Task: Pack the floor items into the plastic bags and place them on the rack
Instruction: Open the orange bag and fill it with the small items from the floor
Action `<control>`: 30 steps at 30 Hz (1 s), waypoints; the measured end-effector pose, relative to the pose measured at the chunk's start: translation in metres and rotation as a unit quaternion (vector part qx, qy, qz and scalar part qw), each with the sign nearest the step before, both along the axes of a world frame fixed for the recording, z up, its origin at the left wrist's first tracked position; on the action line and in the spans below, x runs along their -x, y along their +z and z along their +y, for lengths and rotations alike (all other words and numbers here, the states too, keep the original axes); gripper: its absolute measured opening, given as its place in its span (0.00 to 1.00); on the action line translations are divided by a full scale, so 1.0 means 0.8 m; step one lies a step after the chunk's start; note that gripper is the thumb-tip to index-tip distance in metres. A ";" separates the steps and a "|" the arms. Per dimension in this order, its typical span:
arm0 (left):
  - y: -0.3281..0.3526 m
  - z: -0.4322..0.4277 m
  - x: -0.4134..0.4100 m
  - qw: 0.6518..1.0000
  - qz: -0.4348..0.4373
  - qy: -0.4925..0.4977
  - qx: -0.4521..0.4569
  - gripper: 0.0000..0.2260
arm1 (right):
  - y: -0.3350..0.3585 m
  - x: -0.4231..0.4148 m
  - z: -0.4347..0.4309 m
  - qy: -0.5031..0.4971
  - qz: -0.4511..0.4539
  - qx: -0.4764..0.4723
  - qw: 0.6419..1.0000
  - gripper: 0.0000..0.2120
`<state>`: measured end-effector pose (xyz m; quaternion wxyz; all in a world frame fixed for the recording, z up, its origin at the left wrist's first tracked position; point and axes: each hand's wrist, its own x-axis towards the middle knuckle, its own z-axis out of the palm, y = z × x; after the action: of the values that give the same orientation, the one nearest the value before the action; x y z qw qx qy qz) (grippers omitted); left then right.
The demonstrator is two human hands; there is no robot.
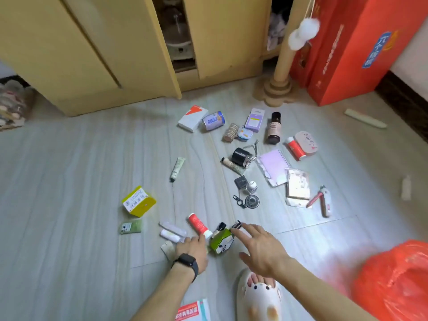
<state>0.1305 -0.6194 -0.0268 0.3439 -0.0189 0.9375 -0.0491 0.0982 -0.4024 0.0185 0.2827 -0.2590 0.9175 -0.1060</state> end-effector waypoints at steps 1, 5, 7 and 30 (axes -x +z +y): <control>-0.013 0.003 0.003 1.000 -0.002 -0.010 0.005 0.22 | -0.020 -0.002 -0.009 0.007 -0.004 0.004 1.000 0.33; -0.041 0.003 0.022 0.999 0.032 -0.028 -0.030 0.20 | -0.078 -0.003 -0.040 0.020 0.006 0.018 1.000 0.33; -0.047 0.002 0.039 0.996 0.037 -0.038 -0.067 0.21 | -0.096 0.005 -0.044 0.017 0.010 0.007 1.000 0.31; 0.177 0.147 0.143 0.943 0.107 -0.046 -0.312 0.12 | 0.152 0.032 0.238 -0.132 0.103 -0.077 0.983 0.27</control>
<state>0.0162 -0.5018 0.1146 0.2273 0.1275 0.9372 0.2319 0.0728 -0.2120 0.1398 0.1892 -0.1228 0.9732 -0.0439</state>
